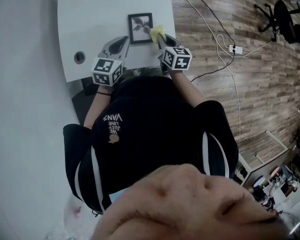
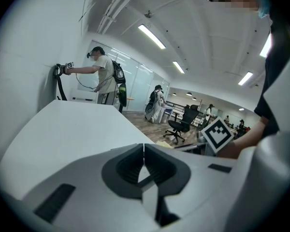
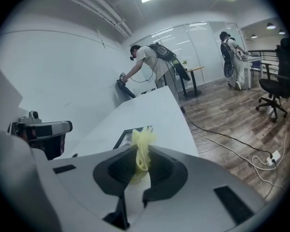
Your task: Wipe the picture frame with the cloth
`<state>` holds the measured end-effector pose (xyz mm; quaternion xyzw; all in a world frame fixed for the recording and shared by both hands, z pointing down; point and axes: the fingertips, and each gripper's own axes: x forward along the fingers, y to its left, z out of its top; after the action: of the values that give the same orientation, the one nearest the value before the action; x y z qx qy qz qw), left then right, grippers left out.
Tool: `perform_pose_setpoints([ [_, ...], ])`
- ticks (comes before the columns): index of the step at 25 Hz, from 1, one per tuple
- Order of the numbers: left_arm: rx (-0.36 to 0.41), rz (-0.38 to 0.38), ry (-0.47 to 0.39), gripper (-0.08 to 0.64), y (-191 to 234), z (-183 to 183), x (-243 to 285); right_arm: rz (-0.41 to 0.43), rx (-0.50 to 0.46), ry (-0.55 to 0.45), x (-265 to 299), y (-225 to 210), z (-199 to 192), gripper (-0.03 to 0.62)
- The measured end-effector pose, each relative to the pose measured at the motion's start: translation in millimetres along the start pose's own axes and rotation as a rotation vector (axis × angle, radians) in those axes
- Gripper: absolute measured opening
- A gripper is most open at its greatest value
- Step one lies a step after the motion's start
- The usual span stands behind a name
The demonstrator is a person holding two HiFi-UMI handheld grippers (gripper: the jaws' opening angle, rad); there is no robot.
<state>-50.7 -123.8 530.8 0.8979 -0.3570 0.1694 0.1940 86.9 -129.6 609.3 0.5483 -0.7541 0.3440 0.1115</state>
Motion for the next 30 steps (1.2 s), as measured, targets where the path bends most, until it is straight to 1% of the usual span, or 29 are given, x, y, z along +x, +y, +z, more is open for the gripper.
perform_pose_setpoints([
  [4, 0.001, 0.011, -0.012, 0.017, 3, 4, 0, 0.023, -0.024, -0.027, -3, 6, 14, 0.048],
  [13, 0.006, 0.035, -0.052, 0.017, 11, 21, -2, 0.096, -0.138, -0.142, -24, 34, 65, 0.048],
  [22, 0.017, 0.055, -0.097, 0.017, 15, 44, -7, 0.164, -0.140, -0.256, -50, 55, 113, 0.048],
  [30, 0.012, 0.081, -0.134, 0.017, 21, 53, -16, 0.206, -0.151, -0.309, -63, 70, 130, 0.048],
])
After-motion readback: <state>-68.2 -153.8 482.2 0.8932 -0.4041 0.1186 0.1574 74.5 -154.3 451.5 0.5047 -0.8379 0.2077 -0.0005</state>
